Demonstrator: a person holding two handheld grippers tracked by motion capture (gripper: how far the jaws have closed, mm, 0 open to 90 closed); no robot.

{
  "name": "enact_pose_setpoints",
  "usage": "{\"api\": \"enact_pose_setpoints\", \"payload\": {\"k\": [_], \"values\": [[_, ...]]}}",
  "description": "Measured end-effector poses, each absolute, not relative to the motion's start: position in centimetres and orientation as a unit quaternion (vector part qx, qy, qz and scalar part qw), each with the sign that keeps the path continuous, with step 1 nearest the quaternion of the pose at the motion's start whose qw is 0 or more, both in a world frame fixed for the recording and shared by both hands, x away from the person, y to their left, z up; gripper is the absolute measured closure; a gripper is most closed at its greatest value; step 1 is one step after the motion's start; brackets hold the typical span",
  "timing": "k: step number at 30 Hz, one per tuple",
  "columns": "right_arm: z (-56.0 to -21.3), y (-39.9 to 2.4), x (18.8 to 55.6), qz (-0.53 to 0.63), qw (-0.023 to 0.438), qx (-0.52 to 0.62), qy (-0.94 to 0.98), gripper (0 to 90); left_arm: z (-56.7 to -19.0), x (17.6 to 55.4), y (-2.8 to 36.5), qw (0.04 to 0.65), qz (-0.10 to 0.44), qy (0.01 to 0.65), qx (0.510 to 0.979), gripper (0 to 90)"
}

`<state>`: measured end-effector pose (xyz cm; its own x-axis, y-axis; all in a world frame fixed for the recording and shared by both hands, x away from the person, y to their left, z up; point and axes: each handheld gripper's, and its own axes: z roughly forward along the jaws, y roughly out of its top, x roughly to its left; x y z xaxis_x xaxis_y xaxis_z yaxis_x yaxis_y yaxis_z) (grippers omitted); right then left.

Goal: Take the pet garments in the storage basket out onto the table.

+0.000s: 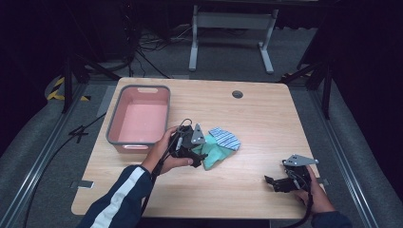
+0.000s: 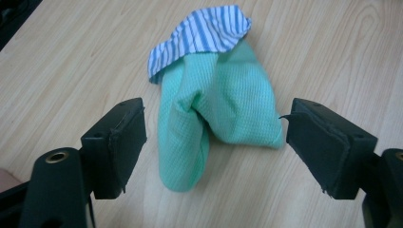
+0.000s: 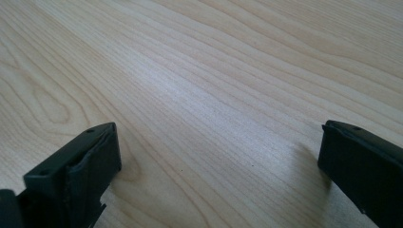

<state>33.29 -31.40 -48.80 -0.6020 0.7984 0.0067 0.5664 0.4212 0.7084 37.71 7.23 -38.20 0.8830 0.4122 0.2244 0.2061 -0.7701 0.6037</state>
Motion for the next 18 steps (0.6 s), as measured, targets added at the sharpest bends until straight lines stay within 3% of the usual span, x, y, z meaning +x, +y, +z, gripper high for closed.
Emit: {"api": "enact_pose_setpoints", "payload": {"k": [18], "values": [[-48.8,-31.4,33.3,0.345,0.168,0.413,0.826,0.6,-39.4,35.9,9.7,0.265,0.162,0.145,0.939,17.2]]}}
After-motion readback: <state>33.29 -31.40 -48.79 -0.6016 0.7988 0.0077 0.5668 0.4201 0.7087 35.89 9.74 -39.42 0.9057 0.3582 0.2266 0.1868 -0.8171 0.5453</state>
